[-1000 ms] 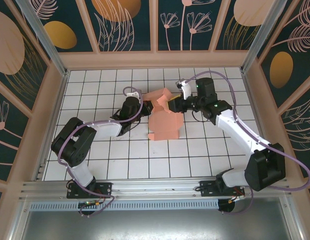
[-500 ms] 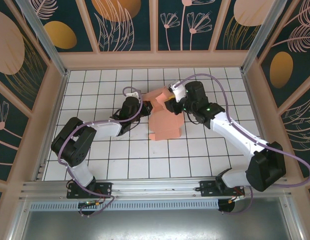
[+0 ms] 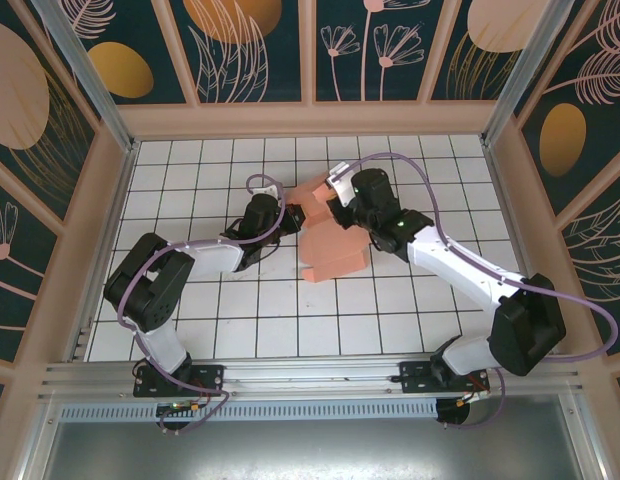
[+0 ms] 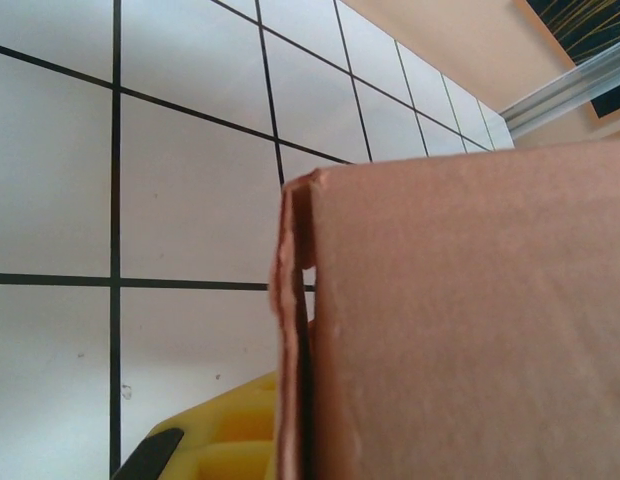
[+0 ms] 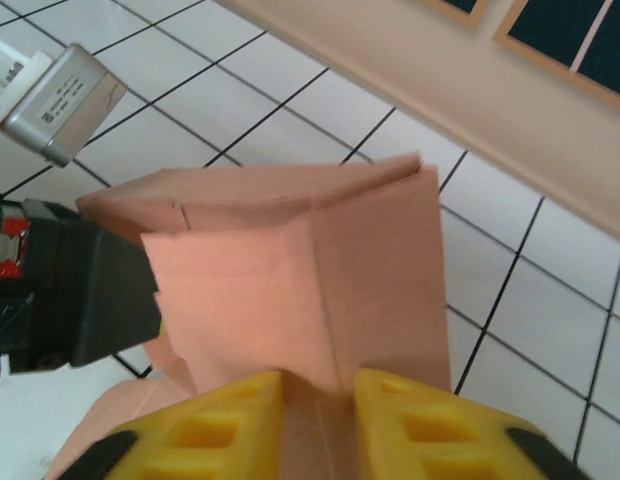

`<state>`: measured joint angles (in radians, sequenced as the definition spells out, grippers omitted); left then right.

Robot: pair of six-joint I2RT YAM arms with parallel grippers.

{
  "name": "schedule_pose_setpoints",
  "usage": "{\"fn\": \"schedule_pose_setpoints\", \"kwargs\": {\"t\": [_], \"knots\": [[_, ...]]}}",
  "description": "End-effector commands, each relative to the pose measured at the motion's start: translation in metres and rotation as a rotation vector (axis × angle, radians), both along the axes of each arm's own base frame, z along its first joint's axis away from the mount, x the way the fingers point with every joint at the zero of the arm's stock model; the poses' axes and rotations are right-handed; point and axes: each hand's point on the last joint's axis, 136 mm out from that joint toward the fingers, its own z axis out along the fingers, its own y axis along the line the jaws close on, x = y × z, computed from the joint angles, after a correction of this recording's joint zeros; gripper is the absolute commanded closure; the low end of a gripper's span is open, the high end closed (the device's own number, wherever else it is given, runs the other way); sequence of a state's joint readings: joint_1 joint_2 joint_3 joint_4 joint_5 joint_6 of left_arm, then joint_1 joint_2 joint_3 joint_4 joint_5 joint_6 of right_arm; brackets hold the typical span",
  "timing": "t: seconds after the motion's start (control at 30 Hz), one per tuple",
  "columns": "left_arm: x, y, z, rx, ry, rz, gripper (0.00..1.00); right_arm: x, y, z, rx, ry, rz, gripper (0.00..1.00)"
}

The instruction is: Fold the paper box

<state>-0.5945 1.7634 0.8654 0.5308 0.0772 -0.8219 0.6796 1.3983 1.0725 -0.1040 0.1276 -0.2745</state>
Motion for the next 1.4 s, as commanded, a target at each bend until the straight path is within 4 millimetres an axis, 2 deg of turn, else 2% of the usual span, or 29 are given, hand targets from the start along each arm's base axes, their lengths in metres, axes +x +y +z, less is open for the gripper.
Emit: {"fn": "schedule_pose_setpoints", "kwargs": {"t": [0.0,0.17,0.53,0.73,0.9,1.0,1.03,1.23,1.3,1.37], "knots": [[0.000,-0.020,0.029,-0.062,-0.059,-0.072,1.00,0.012,-0.001,0.018,-0.029,-0.123,-0.053,0.68],[0.001,-0.020,0.028,-0.062,-0.055,-0.074,1.00,0.016,-0.003,0.015,-0.077,-0.141,-0.072,0.69],[0.001,-0.022,0.029,-0.068,-0.053,-0.079,1.00,0.021,-0.007,0.001,-0.225,-0.176,-0.118,0.81],[0.001,-0.022,0.027,-0.066,-0.045,-0.076,1.00,0.023,-0.008,-0.006,-0.329,-0.217,-0.164,1.00],[0.001,-0.021,0.025,-0.063,-0.039,-0.072,1.00,0.026,-0.015,-0.014,-0.396,-0.224,-0.215,0.98],[0.001,-0.021,0.026,-0.067,-0.040,-0.072,1.00,0.026,-0.018,-0.018,-0.395,-0.217,-0.232,0.80],[0.001,-0.022,0.026,-0.067,-0.039,-0.074,1.00,0.027,-0.020,-0.020,-0.397,-0.214,-0.244,0.78],[0.000,-0.021,0.025,-0.069,-0.035,-0.073,1.00,0.030,-0.028,-0.029,-0.433,-0.200,-0.277,0.76],[0.000,-0.021,0.025,-0.069,-0.034,-0.072,1.00,0.031,-0.029,-0.029,-0.438,-0.202,-0.287,0.84],[0.000,-0.021,0.025,-0.070,-0.034,-0.070,1.00,0.032,-0.031,-0.026,-0.441,-0.213,-0.306,0.99]]}}
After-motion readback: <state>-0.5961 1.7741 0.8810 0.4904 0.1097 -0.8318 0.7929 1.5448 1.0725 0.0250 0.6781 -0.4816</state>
